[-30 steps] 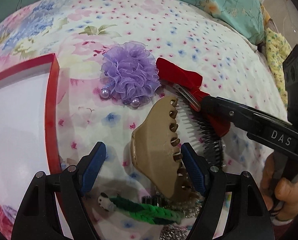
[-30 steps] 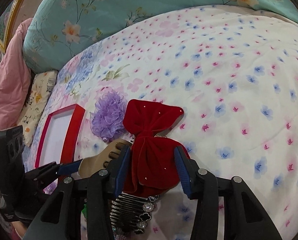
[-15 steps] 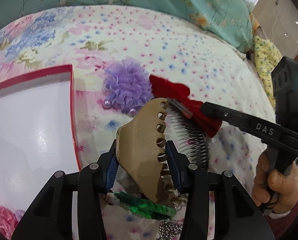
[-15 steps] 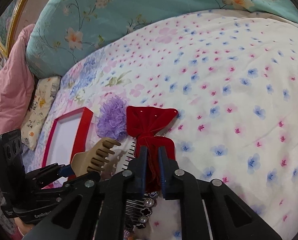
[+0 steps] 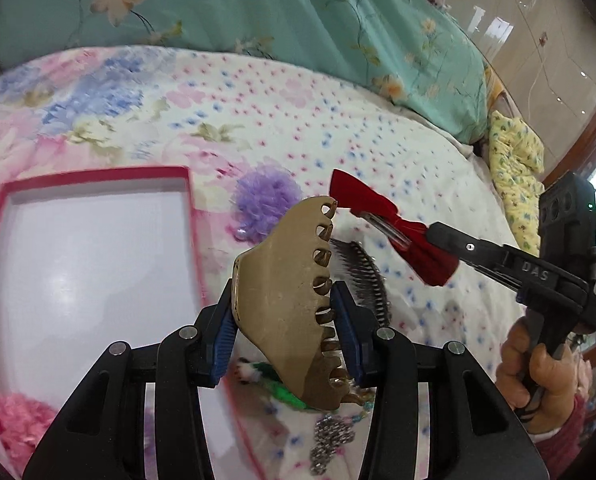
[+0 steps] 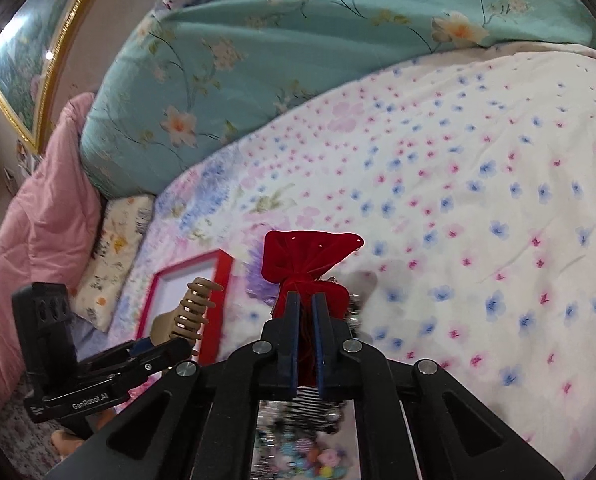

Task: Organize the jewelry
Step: 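Carry the claw clip and red bow into the tray and release both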

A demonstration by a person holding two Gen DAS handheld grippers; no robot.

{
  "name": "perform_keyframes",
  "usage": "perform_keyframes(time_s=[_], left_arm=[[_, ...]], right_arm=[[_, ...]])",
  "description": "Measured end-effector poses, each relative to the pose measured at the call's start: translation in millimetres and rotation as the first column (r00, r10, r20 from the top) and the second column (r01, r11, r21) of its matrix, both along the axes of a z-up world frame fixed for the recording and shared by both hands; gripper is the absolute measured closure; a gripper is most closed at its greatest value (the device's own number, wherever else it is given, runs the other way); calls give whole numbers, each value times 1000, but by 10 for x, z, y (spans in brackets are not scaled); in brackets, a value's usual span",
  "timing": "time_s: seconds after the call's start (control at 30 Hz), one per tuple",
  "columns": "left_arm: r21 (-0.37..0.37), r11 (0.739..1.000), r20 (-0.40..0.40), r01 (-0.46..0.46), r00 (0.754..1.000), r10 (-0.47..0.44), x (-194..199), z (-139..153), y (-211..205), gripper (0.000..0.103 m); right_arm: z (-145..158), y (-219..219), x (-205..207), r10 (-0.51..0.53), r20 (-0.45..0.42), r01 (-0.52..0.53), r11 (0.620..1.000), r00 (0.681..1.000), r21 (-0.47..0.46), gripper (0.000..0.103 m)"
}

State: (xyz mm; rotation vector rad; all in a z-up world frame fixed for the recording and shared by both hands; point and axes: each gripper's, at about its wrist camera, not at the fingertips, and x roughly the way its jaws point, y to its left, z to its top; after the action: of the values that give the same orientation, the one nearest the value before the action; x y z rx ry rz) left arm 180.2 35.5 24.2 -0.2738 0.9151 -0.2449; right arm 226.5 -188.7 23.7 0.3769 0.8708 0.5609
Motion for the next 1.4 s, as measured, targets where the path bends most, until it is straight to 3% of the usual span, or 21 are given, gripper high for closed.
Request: perform_keyframes(time_s=[0.27, 0.67, 1.0, 1.4], left_arm=[[27, 997, 26, -72, 997, 72, -245, 125, 422, 60], [75, 974, 3, -216, 976, 216, -391, -2, 1243, 60], [124, 956, -53, -266, 960, 274, -126, -291, 1625, 60], [173, 946, -83, -274, 953, 291, 231, -534, 1729, 60]], right_arm=[[108, 433, -152, 63, 29, -64, 998, 998, 25, 98], [52, 1355, -234, 168, 26, -169, 984, 985, 54, 98], [-183, 1963, -116, 174, 34, -172, 984, 984, -52, 98], [-422, 2219, 65, 176, 15, -173, 979, 984, -107, 98]])
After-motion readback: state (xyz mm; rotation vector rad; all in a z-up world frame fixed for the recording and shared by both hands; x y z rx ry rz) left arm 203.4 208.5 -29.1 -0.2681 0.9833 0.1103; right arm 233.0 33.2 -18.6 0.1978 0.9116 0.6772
